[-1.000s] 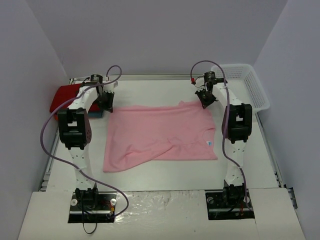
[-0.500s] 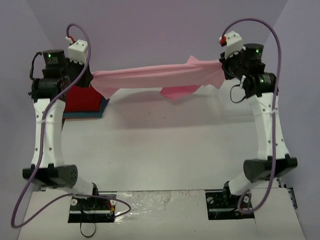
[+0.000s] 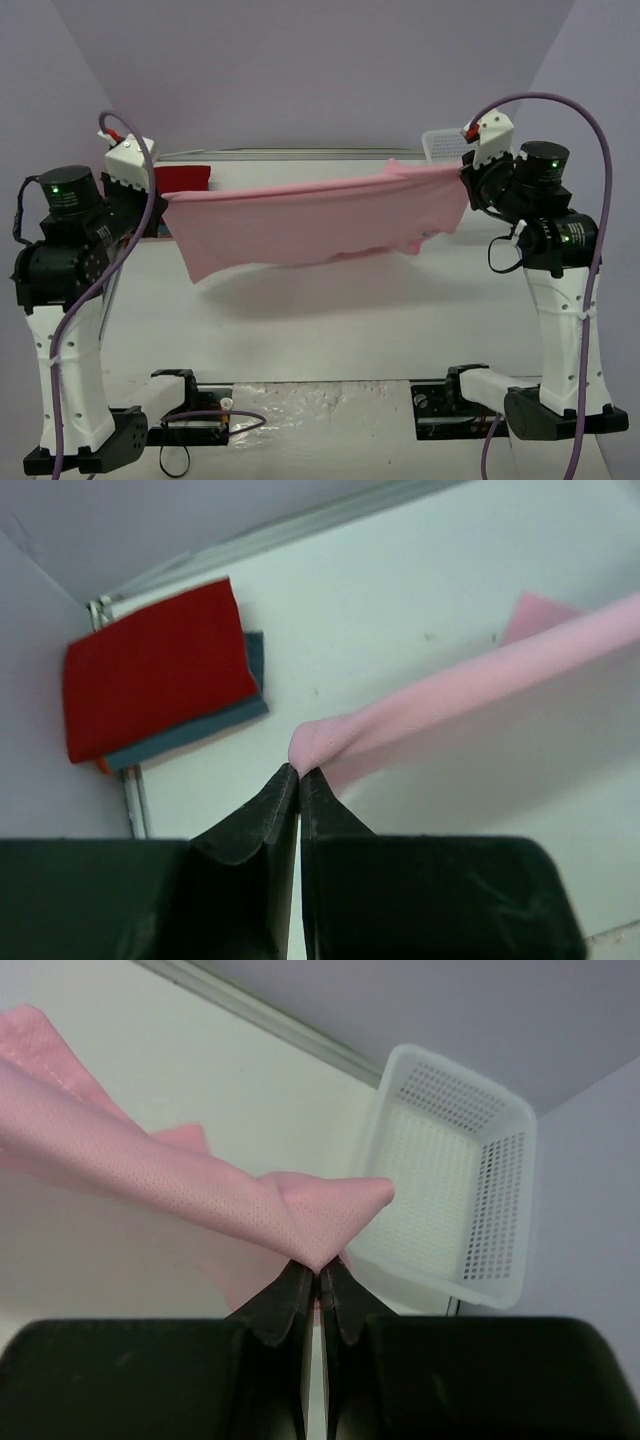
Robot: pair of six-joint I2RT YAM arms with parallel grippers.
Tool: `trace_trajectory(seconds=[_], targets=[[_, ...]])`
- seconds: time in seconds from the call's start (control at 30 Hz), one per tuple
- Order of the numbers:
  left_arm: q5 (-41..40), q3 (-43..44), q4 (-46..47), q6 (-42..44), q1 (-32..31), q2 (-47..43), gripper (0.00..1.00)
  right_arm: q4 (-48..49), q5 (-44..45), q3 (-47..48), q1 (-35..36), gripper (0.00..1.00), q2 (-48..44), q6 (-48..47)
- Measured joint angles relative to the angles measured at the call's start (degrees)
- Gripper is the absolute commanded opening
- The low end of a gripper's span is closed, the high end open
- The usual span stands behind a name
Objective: Fold and stack the t-shirts
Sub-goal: Flatten out the tshirt
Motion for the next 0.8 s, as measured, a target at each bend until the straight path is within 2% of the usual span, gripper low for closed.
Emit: trace_trajectory(seconds=[0.17,0.3,0.4,0.53,0.7,0.73,0.77,0.8], targets=[[-0.31,11.61,0.20,-0.68,0.00,0.72,0.02,0.92,0.33,11.28,0.00,0.00,1.46,1.01],[-0.50,15.34,1.77,-1.70,0.00,2.19,0.02,3.04,1.01,16.17,0.00,0.00,4.39,1.60],[-0.87,15.13,3.74,-1.97,0.00,4.35,0.02,4.81,1.51,16.55,0.00,0.00,8.15,1.64],[-1.73,9.77,8.96,-2.10,0.00,9.60,0.02,7.39,2.29,16.04,0.02,0.00,16.72,1.57],[-3.02,4.57,16.33,-2.14,0.00,22.95,0.02,10.36,3.65,15.69,0.02,0.00,30.27,1.40],[-3.17,4.66,17.81,-2.14,-0.02,26.97,0.03,10.16,4.17,16.74,0.07,0.14,33.59,1.38],[-3.34,5.16,18.88,-2.10,-0.02,31.10,0.09,10.27,4.85,18.56,0.13,0.55,37.00,1.38],[-3.82,6.34,19.34,-1.75,-0.11,35.65,0.19,10.78,5.92,20.31,0.24,0.62,40.15,1.53]])
